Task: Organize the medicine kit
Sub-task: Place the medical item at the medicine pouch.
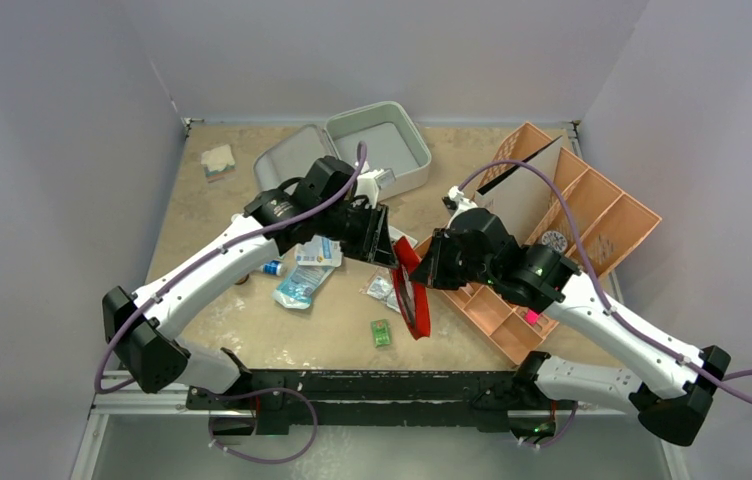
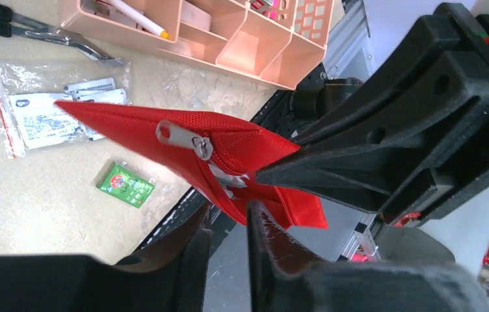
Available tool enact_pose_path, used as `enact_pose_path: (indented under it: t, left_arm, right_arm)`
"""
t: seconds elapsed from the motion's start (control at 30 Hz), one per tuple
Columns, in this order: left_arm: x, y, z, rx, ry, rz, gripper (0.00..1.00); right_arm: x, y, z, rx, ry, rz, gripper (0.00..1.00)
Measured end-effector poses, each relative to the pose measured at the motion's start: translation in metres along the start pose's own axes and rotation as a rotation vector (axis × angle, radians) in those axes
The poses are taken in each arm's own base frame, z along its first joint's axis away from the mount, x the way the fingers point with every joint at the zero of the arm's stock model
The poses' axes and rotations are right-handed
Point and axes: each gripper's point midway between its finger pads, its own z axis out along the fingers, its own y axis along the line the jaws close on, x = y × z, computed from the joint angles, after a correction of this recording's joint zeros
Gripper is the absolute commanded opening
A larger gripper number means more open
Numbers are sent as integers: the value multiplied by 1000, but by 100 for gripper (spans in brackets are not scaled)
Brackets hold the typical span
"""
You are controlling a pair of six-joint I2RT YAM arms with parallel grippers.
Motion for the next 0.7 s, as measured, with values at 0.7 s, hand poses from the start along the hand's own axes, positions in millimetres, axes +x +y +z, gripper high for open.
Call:
enact_pose_path:
  t: [0.7]
  left_arm:
    - [-36,21,-54,-223,-224,359,67]
  right_arm:
    - [1,-22,-30,54,-38,-87,0]
